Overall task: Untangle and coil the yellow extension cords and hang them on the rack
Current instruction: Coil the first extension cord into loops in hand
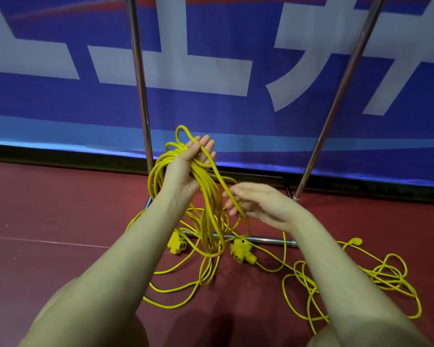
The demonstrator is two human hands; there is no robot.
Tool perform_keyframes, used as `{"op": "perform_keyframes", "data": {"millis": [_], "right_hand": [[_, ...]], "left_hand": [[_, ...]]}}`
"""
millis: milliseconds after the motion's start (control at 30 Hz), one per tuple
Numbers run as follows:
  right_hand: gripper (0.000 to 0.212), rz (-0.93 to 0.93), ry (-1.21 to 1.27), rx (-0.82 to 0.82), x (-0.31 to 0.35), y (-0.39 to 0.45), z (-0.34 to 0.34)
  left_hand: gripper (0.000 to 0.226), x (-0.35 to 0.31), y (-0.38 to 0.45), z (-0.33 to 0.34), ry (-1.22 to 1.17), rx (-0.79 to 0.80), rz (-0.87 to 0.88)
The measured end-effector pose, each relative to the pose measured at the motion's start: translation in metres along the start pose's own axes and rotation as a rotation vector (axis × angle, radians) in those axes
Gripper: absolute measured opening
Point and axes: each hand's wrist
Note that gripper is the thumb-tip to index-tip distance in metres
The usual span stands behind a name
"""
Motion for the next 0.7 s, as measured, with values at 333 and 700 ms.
{"op": "perform_keyframes", "data": {"millis": [333, 700], "right_hand": [[0.014, -0.093, 0.634, -0.181, 0.015, -0.001, -0.015], [0.017, -0.073, 1.138, -0.344, 0.018, 0.007, -0.03]], "left_hand": [[0.017, 0.011, -0.001, -0.013, 0.393, -0.016, -0.026], [0.018, 0.018, -0.013, -0.009, 0.835, 0.32, -0.102]]}}
Point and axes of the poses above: each hand's wrist, its own y-axis towards the middle knuckle, its own z-axis out of the palm, x = y × z, and after that the axes turned 7 degrees about -x, right-handed
